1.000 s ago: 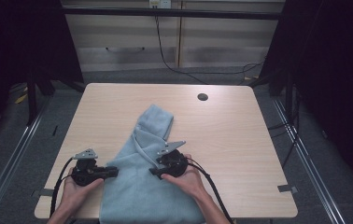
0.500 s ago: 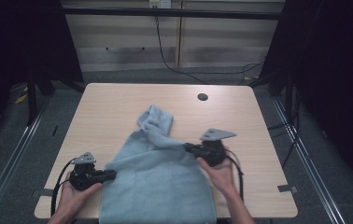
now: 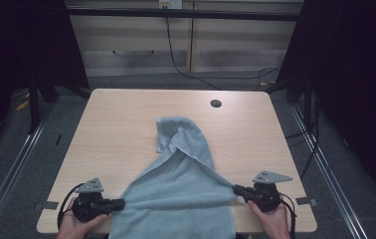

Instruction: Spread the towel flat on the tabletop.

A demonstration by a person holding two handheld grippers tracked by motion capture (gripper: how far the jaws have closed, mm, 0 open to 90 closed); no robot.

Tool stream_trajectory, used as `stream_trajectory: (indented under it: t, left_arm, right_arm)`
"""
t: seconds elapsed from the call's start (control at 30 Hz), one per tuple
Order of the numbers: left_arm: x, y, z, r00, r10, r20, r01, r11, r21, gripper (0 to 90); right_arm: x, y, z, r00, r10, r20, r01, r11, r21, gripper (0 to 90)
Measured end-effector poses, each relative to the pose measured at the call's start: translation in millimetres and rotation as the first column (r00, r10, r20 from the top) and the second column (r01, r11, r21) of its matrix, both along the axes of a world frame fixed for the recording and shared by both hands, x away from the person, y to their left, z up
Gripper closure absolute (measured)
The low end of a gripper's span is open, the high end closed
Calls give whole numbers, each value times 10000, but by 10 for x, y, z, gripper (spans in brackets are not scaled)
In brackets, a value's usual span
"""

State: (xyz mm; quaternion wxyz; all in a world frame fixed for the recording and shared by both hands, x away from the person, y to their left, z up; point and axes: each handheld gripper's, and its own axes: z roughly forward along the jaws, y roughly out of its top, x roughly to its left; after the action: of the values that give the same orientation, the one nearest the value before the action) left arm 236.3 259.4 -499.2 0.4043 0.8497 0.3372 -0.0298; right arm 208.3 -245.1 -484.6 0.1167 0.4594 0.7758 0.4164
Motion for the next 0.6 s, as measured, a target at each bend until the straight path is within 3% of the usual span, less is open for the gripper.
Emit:
stream_trajectory:
  t: [0.03,0.07,0.1,0.23,0.27,0.33,0.47,0.5,0.53,0.6]
  left_arm:
    - [-31,2,15,9999,-120,38,120,9999,42,769]
    - [-37,5,27,9998,-174,100,173,9998,74,769]
    - [-11,12,71,9999,-109,70,111,9995,-279,732]
    - [127,-32,199,9992,72,390,-45,9976,-686,697]
    - [266,-92,280,9973,252,686,-192,9961,-861,686]
    - [428,-175,311,9963,516,685,-434,9922,-1170,672]
    - [655,-359,289,9947,713,739,-613,9896,-1301,611]
    - [731,-413,274,9947,726,722,-620,9883,-1395,582]
    - [840,-523,258,9937,816,763,-690,9855,-1553,571]
    - [904,-638,239,9941,713,820,-608,9905,-1235,563]
  right_arm:
    - [-22,53,16,9998,171,-27,-172,9997,-189,826]
    - [-22,53,16,9998,171,-27,-172,9997,-189,826]
    - [1,93,84,9996,171,231,-166,9997,-200,762]
    - [154,225,231,9974,309,647,-316,9995,94,690]
    - [307,380,313,9936,598,956,-620,9979,196,671]
    - [485,568,362,9894,926,1119,-962,9950,275,642]
    - [856,983,351,9835,1581,874,-1599,9870,139,575]
    - [856,983,351,9835,1581,874,-1599,9870,139,575]
    - [1021,1168,305,9816,1776,699,-1775,9841,-73,523]
    - [1151,1315,247,9819,1802,586,-1780,9832,-397,495]
